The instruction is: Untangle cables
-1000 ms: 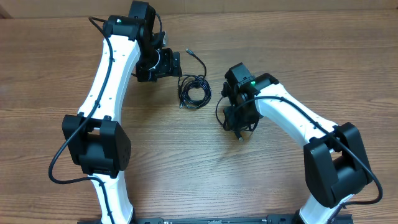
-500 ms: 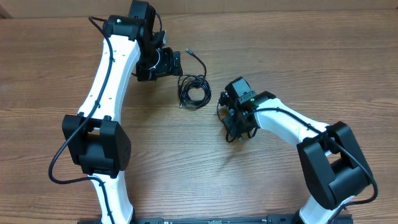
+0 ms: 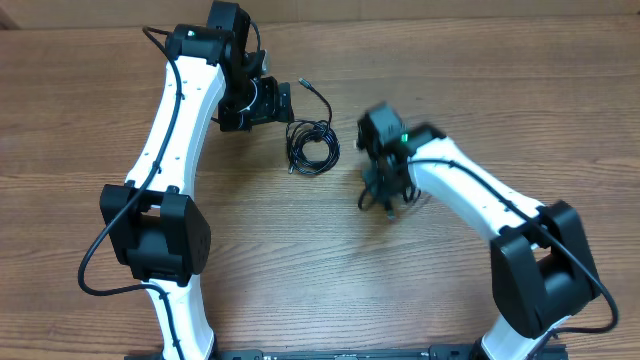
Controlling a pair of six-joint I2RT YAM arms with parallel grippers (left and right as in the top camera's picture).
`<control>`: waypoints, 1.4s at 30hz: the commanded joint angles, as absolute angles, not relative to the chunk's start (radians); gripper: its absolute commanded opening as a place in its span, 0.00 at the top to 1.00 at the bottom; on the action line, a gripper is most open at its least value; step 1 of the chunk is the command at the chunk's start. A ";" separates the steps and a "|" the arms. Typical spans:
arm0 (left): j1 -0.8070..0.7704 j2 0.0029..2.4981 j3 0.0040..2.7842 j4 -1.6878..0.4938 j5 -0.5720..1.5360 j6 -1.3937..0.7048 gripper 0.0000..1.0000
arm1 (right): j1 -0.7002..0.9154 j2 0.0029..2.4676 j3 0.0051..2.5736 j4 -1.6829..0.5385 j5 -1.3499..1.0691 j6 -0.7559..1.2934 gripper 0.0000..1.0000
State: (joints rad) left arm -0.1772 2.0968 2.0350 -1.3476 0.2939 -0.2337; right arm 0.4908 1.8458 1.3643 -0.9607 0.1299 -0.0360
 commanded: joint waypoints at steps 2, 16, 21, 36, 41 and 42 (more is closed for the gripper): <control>-0.186 2.106 2.030 -1.381 0.284 -0.232 0.12 | 0.462 1.834 1.613 -1.074 0.350 0.035 0.96; -0.186 2.106 2.030 -1.405 0.277 -0.232 0.10 | 0.113 1.842 1.666 -1.168 0.368 0.100 0.96; -0.186 2.106 2.030 -1.394 0.278 -0.233 0.10 | -0.023 1.842 1.665 -1.214 0.374 0.194 0.96; -0.186 2.106 2.030 -1.377 0.278 -0.241 0.11 | -0.158 1.843 1.634 -1.180 0.348 0.239 0.73; -0.186 2.106 2.030 -1.379 0.278 -0.241 0.11 | -0.159 1.843 1.634 -1.171 0.292 0.236 0.51; -0.186 2.106 2.030 -1.379 0.278 -0.241 0.11 | -0.158 1.843 1.634 -1.170 0.290 0.236 0.46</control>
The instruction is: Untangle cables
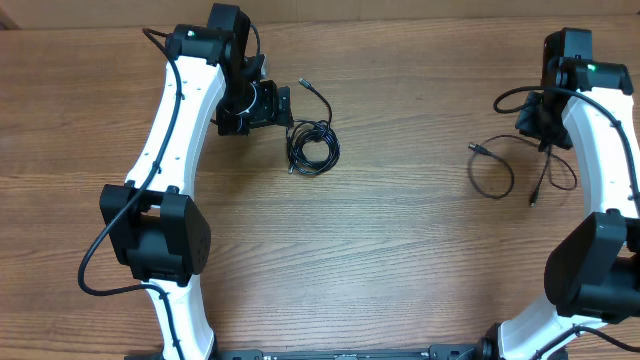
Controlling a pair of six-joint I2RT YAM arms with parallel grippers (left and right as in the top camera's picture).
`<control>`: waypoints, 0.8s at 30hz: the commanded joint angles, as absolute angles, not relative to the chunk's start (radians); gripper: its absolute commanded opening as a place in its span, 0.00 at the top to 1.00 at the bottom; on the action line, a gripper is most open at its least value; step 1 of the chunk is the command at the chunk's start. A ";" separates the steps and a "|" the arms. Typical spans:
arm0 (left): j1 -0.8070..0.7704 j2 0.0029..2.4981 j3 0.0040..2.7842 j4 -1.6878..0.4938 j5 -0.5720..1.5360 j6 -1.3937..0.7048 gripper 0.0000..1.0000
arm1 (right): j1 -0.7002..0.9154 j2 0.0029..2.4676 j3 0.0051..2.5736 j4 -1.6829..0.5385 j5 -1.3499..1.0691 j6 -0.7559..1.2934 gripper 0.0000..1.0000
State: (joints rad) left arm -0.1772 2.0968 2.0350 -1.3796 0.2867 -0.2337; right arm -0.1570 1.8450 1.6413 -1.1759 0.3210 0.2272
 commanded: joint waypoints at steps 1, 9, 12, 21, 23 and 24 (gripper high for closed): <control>-0.186 2.106 2.030 -1.380 0.278 -0.241 0.10 | -0.158 1.843 1.634 -1.169 0.290 0.236 0.42; -0.186 2.106 2.030 -1.375 0.278 -0.241 0.12 | -0.158 1.843 1.634 -1.119 0.094 0.168 0.34; -0.186 2.106 2.030 -1.375 0.278 -0.241 0.12 | -0.158 1.843 1.634 -1.100 -0.038 0.155 0.33; -0.197 2.106 2.027 -1.333 0.278 -0.252 0.19 | -0.089 1.843 1.633 -1.055 -0.362 0.156 0.33; -0.213 2.106 2.011 -1.319 0.275 -0.263 0.22 | -0.060 1.843 1.633 -1.054 -0.362 0.156 0.33; -0.223 2.106 1.996 -1.307 0.268 -0.275 0.23 | -0.046 1.843 1.633 -1.052 -0.361 0.156 0.33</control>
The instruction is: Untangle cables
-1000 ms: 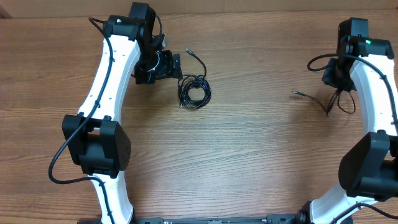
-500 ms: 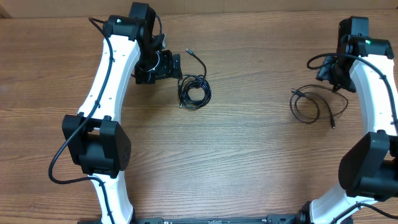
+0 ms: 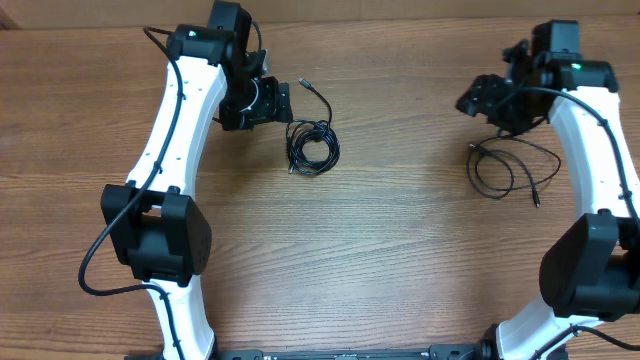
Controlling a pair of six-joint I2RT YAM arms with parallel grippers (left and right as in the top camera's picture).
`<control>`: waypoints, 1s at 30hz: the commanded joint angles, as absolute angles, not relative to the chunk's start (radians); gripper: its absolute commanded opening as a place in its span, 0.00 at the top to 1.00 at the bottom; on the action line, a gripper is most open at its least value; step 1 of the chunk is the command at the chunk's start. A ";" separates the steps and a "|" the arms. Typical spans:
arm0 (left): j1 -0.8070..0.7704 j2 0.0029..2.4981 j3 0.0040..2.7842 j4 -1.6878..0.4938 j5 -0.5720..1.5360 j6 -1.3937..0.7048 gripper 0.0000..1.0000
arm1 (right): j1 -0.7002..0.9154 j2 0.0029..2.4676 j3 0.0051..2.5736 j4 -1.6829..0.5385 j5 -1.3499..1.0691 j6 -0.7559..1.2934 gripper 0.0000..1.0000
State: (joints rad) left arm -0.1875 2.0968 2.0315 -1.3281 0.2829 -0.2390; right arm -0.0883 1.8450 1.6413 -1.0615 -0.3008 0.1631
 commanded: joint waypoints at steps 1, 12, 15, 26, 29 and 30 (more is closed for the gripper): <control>-0.232 2.106 1.981 -1.295 0.253 -0.288 0.23 | -0.034 1.843 1.633 -1.050 -0.361 0.156 0.33; -0.330 2.106 1.743 -1.030 0.161 -0.349 0.55 | 0.080 1.843 1.633 -1.049 -0.361 0.187 0.33; -0.339 2.106 1.693 -0.969 0.119 -0.379 0.60 | 0.100 1.843 1.633 -1.050 -0.361 0.186 0.33; -0.341 2.106 1.523 -0.818 0.068 -0.405 0.71 | 0.125 1.843 1.586 -1.021 -0.362 0.186 0.29; -0.341 2.106 1.501 -0.806 0.067 -0.404 0.86 | 0.125 1.843 1.561 -1.003 -0.363 0.187 0.29; -0.341 2.106 1.501 -0.807 0.067 -0.403 0.89 | 0.125 1.843 1.555 -0.999 -0.373 0.187 0.30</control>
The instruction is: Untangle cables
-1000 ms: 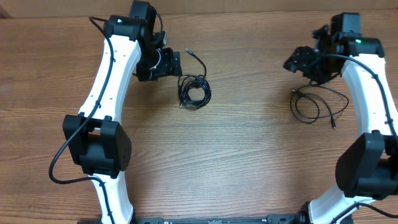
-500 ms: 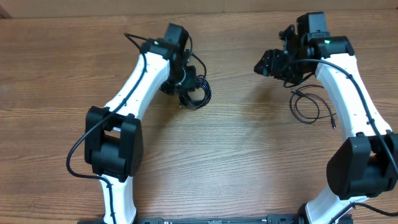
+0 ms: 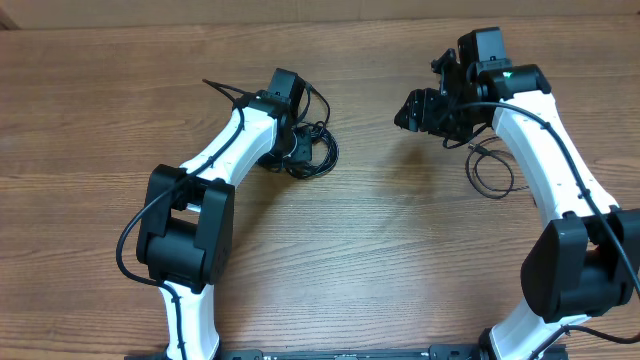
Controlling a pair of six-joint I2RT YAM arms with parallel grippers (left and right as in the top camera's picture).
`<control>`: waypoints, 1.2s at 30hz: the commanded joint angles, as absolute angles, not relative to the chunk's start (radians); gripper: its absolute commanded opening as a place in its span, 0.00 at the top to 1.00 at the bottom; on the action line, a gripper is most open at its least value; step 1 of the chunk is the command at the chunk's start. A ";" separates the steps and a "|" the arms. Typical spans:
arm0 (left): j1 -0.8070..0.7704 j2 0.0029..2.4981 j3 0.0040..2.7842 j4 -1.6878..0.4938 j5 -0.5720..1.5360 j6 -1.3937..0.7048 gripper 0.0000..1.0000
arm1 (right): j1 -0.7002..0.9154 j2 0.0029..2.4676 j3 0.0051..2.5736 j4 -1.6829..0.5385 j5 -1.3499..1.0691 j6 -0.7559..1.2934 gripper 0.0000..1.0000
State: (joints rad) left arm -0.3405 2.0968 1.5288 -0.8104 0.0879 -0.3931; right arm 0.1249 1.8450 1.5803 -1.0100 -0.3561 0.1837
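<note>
A black cable wound in a small coil [image 3: 318,150] lies on the wooden table left of centre. My left gripper [image 3: 297,152] points down at the coil's left edge; its fingers are dark against the cable, so their state is unclear. A second thin black cable [image 3: 492,172] lies loose in an open loop on the right. My right gripper [image 3: 412,110] hovers to the upper left of that loose cable, apart from it, open and holding nothing.
The wooden table [image 3: 360,260] carries only the two cables. The left arm's white links [image 3: 215,155] and the right arm's white links [image 3: 545,140] stretch from the front edge towards the back.
My left gripper has come from the upper left of the coil down to its left edge. My right gripper has shifted left, away from the loose cable, which lies where it was.
First my right gripper was at the middle of the table with a cable, next to the coil. Then it was at the far right with that cable hanging loose. Then the cable lay spread on the table, the gripper beside it. Now both grippers have moved towards the centre.
</note>
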 commanded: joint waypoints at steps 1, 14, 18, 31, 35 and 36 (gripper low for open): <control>-0.341 2.106 1.501 -0.807 0.067 -0.394 0.90 | 0.125 1.843 1.554 -0.999 -0.385 0.186 0.29; -0.340 2.105 1.508 -1.060 -0.207 -0.067 0.90 | 0.126 1.843 1.550 -1.003 -0.478 0.197 0.39; -0.339 2.105 1.509 -1.091 -0.299 -0.076 0.89 | 0.138 1.843 1.539 -1.005 -0.505 0.221 0.44; -0.339 2.097 1.856 -1.308 -0.241 -0.167 0.48 | 0.274 1.843 1.410 -0.866 -0.551 0.338 0.51; -0.338 2.098 1.902 -1.327 -0.112 -0.256 0.42 | 0.331 1.843 1.391 -0.791 -0.479 0.467 0.67; -0.338 2.099 1.896 -1.327 -0.086 -0.280 0.46 | 0.348 1.844 1.385 -0.772 -0.446 0.501 0.68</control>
